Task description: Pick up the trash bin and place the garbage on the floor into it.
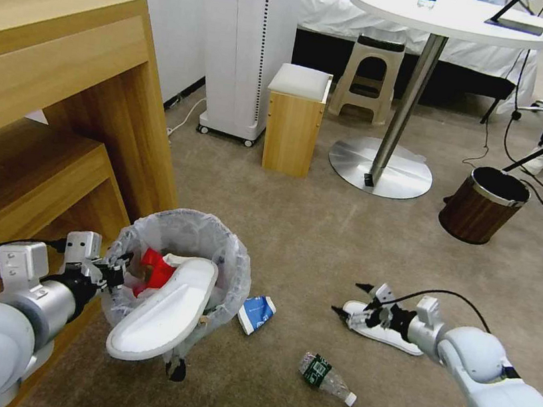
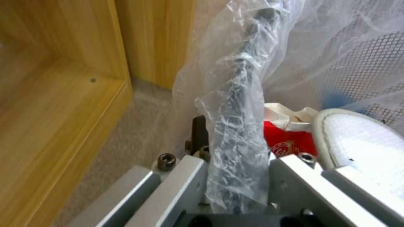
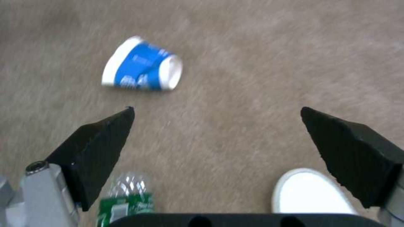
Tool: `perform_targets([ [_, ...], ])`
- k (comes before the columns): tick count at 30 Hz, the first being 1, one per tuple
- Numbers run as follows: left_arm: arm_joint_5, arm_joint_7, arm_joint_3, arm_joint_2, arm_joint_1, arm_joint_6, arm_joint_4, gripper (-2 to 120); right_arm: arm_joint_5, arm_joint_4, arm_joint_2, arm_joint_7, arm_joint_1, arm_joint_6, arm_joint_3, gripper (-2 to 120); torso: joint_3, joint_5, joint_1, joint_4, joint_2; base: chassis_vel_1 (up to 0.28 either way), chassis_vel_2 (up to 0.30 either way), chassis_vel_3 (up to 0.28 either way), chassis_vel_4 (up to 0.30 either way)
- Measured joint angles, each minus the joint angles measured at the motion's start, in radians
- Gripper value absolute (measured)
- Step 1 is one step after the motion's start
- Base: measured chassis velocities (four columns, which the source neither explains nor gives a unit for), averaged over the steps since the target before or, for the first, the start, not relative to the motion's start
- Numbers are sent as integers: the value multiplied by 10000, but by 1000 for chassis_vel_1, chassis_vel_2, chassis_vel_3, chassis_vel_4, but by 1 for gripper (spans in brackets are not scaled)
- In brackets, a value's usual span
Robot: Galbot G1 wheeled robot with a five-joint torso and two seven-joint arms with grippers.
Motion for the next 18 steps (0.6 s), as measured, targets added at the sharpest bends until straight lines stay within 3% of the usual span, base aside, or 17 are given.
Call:
perform_targets([
  [13, -614, -424, -8, -84, 189, 195, -82, 0, -1331, -1429, 542, -1550, 621, 768, -488, 100, 0, 0, 0, 1, 0, 0, 0, 0, 0],
  [18, -1424, -721, -87, -190, 204, 209, -104, 0, -1780, -2021, 748, -2830, 1009, 1314, -577, 100, 0, 0, 0, 0, 0, 0, 0, 0, 0],
])
